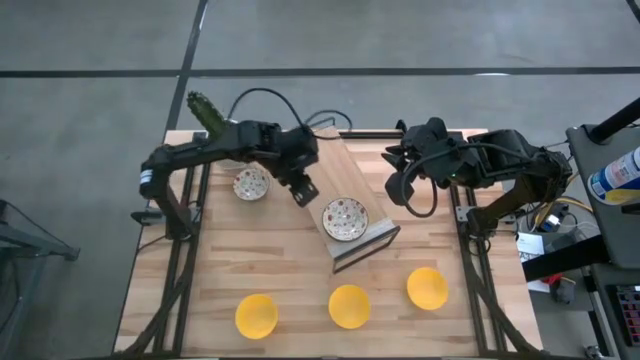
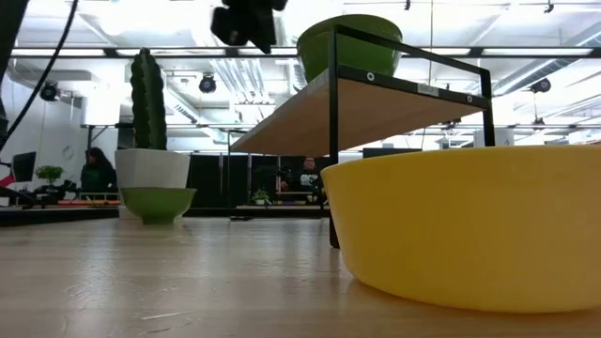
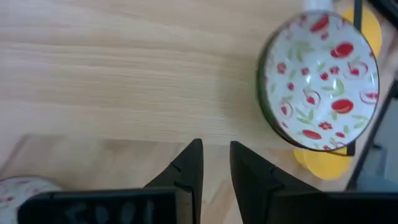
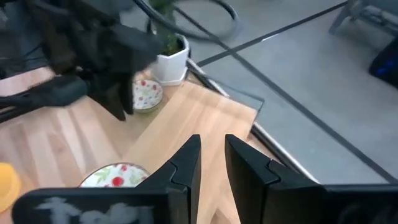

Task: Pick & Place Mini bowls
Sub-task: Stack the patterned bowl on the other white patterned bowl on the shelf

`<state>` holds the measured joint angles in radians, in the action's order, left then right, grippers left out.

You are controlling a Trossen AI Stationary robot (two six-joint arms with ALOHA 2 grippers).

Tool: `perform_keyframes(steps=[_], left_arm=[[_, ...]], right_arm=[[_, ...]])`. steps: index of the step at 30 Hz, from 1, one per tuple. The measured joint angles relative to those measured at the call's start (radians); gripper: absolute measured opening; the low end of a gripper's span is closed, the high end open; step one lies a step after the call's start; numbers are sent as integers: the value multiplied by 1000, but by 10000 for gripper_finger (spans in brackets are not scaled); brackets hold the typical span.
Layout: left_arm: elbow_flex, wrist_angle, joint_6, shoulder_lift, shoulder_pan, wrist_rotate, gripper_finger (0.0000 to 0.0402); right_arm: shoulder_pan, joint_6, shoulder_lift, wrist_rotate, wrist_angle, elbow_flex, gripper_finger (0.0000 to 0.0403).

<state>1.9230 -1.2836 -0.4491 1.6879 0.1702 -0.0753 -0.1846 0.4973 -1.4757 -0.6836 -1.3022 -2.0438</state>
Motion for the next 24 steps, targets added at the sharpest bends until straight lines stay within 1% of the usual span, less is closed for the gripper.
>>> perform_keyframes(steps=[5, 10, 19, 22, 24], left_arm=[[-57, -1, -44, -92, 3, 90, 71], [-183, -10, -88, -207, 8, 177, 71], [-537, -11, -151, -408, 18, 186, 71], [-666, 5, -191, -460, 26, 212, 71], [-751, 43, -165, -491, 33, 216, 71]], right_arm=[[3, -7, 0, -42, 3, 0, 68], [2, -7, 0, -50, 3, 0, 68], [2, 0, 1, -46, 3, 0, 68], [1, 1, 1, -46, 4, 0, 68], [2, 1, 1, -45, 5, 2, 68]])
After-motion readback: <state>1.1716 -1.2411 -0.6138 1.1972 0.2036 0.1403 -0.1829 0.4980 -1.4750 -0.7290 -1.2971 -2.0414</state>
